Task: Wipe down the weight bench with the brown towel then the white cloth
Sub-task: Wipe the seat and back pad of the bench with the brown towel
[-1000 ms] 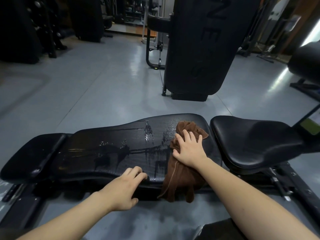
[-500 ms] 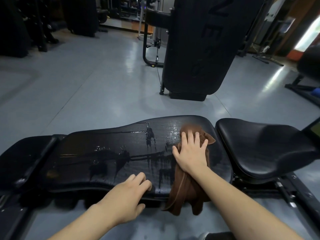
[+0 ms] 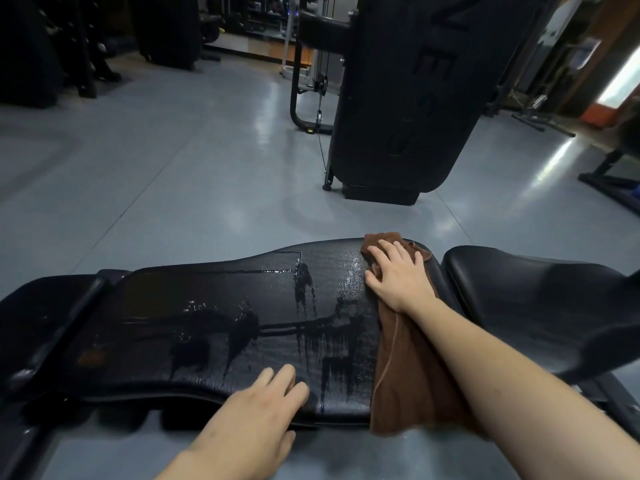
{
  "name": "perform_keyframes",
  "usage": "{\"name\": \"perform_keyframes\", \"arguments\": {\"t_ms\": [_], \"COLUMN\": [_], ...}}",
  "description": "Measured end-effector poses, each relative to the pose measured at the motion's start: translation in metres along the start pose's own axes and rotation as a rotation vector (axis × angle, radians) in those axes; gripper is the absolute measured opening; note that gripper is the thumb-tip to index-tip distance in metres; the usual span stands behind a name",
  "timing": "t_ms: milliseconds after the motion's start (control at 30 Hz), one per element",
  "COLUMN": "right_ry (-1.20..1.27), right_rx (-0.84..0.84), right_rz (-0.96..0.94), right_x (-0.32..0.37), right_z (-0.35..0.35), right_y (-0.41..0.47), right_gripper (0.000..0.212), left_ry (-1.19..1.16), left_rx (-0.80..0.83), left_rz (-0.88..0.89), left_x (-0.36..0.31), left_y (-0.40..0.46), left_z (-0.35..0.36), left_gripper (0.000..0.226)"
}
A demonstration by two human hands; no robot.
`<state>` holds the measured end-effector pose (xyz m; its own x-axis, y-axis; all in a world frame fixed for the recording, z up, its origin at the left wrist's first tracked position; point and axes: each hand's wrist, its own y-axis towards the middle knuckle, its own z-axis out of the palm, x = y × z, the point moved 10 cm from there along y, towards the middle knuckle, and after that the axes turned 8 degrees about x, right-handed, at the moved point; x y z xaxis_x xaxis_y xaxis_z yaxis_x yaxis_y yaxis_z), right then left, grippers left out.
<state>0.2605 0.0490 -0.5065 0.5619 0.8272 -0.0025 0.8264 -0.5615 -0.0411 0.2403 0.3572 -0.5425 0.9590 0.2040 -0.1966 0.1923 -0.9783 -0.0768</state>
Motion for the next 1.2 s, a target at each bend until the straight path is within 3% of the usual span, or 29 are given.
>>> {"name": "perform_keyframes", "arguments": {"t_ms": [133, 300, 467, 733, 1200], "right_ry": [0.019, 0.041, 0.040, 0.022, -0.013], "right_rx": [0.008, -0.006, -0.012, -0.042, -0.031], "right_rz": [0.007, 0.078, 0.089, 0.047, -0.103], "right_x": [-0.007, -0.015, -0.015, -0.018, 0.013], "right_z": [-0.003, -0.004, -0.005, -0.003, 0.014], "right_y": [0.016, 0.016, -0.002, -0.060, -0.146], "right_gripper": [0.062, 0.062, 0.060, 0.079, 0.068], "left_ry": [0.003, 0.045, 0.112, 0.112, 0.164], "left_rx": [0.001, -0.014, -0.073, -0.146, -0.174], "left_rz": [-0.027, 0.027, 0.026, 0.011, -0.006], "left_x": [-0.002, -0.006, -0.007, -0.008, -0.014], "left_y": [0.003, 0.000, 0.002, 0.000, -0.001], "left_z": [-0.001, -0.005, -0.006, -0.010, -0.012], "left_gripper": [0.041, 0.056, 0.049, 0.042, 0.045]}}
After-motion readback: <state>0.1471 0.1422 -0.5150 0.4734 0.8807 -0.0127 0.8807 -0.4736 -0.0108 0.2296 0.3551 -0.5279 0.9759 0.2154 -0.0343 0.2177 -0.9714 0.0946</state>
